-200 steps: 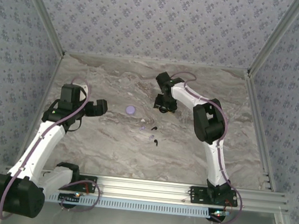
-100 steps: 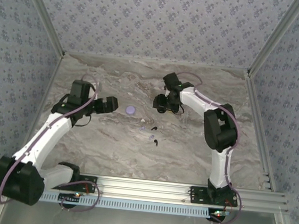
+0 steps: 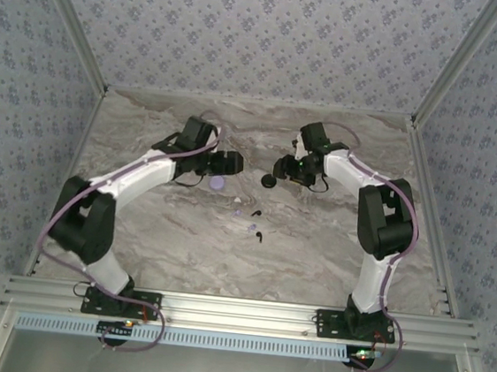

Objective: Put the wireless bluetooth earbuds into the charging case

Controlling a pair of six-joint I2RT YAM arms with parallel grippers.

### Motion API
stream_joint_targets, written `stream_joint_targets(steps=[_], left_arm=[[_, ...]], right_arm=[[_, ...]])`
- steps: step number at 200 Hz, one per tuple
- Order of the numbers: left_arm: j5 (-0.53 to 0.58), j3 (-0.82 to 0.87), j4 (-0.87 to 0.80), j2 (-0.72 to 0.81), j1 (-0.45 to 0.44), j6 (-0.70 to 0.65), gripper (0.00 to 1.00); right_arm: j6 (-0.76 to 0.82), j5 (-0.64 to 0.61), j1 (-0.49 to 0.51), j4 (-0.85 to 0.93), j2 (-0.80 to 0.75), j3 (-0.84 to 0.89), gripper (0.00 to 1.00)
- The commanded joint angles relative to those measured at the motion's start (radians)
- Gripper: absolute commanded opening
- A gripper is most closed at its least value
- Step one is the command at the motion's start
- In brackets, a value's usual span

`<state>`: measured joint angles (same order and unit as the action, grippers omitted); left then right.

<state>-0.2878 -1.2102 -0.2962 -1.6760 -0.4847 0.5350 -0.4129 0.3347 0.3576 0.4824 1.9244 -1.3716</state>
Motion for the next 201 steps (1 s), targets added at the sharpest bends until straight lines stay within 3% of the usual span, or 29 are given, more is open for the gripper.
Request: stream_joint_targets(steps=[1,51,123,201], left_arm=[[-0.061,-0.107,0.009,-0.097,0.002,-0.018,0.74],[-0.161,-0.313,-0.046,-0.333,0.001,-0.051,0.51],[-0.243,-0.434,-0.074,-0.493,0.001,-0.048,0.47],[-0.328,-0.46,-0.06,-0.567,-0.004,-0.036,0.42]], right_arm=[[-0.055,0.082,-0.005,-0.068,-0.02,0.05,0.52],[-0.135,0.141,-0.005,-0.167,-0.009,0.11,0.4],[-0.172,0.15,-0.009,-0.189,0.042,0.086,0.31],[-0.195,0.153,-0.012,-0.212,0.078,0.083,0.29]])
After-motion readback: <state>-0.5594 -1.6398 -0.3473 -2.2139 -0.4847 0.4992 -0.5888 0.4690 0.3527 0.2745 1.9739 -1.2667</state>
